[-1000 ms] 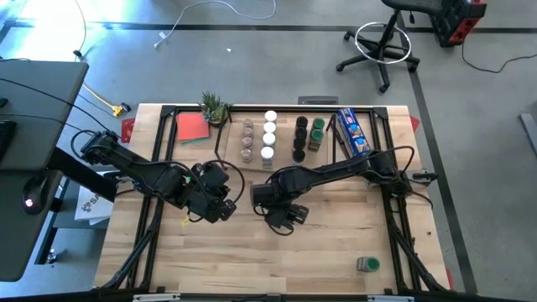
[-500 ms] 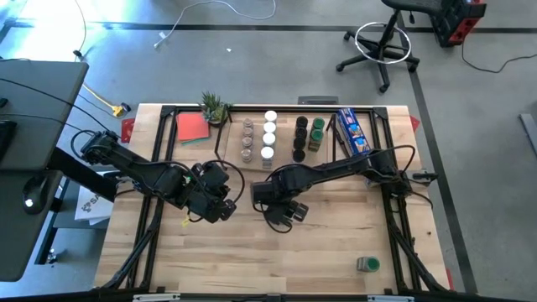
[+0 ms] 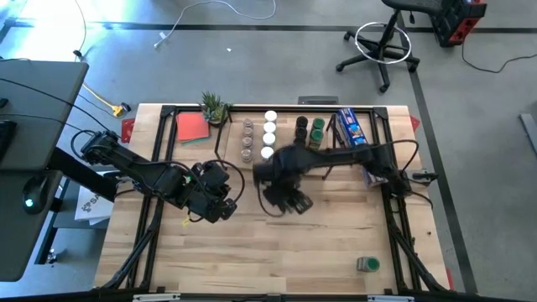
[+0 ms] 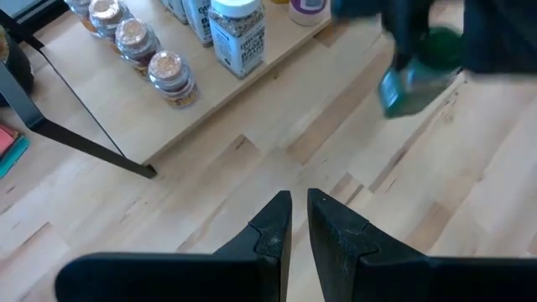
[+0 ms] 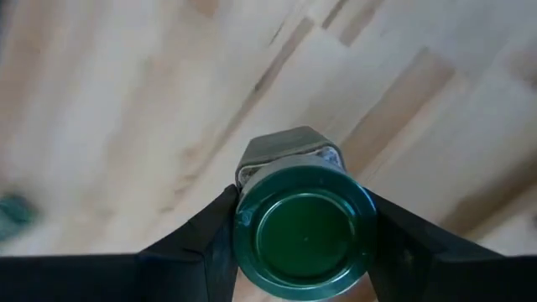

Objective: Shelf spices
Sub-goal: Put the green seasoning bottle on the shelf aligned with the other green seasoning bottles

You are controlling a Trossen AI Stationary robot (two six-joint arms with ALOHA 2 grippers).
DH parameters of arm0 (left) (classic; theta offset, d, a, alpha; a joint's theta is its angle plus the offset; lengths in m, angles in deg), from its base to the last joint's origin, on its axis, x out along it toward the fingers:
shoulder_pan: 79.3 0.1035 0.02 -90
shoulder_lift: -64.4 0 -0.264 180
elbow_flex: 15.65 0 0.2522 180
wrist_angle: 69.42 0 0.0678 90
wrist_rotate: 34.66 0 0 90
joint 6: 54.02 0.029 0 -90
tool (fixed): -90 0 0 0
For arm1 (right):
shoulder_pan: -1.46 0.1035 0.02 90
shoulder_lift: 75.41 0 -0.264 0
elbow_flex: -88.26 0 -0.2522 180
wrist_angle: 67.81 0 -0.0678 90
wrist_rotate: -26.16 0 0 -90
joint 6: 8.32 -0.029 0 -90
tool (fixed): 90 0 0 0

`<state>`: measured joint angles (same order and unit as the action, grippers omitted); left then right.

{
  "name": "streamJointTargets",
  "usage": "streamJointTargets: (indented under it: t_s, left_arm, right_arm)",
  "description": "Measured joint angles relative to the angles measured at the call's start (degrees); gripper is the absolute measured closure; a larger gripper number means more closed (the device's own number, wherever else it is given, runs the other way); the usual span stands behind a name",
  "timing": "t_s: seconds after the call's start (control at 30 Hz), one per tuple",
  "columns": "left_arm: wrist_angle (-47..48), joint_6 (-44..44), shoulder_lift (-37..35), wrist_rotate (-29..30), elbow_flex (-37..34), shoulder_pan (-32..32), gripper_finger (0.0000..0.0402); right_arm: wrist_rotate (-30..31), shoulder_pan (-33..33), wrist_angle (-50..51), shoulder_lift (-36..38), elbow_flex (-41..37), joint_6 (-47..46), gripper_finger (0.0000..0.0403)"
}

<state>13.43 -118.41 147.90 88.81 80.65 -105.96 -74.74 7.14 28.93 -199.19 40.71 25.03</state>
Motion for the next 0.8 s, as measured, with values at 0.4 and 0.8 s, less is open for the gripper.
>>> streamJointTargets:
  t_s: [0.4, 0.8]
  left_arm:
    - [-0.4, 0.7, -0.6, 2.3, 0.0, 0.5, 0.0365]
    - [-6.1, 11.3, -1.8, 8.1, 0.0, 4.0, 0.0365]
  right_arm:
    - [-3.1, -9.1, 7.0, 15.2, 5.3, -15.2, 0.0213]
    - [10.2, -21.0, -4.8, 38.7, -26.2, -24.7, 0.0213]
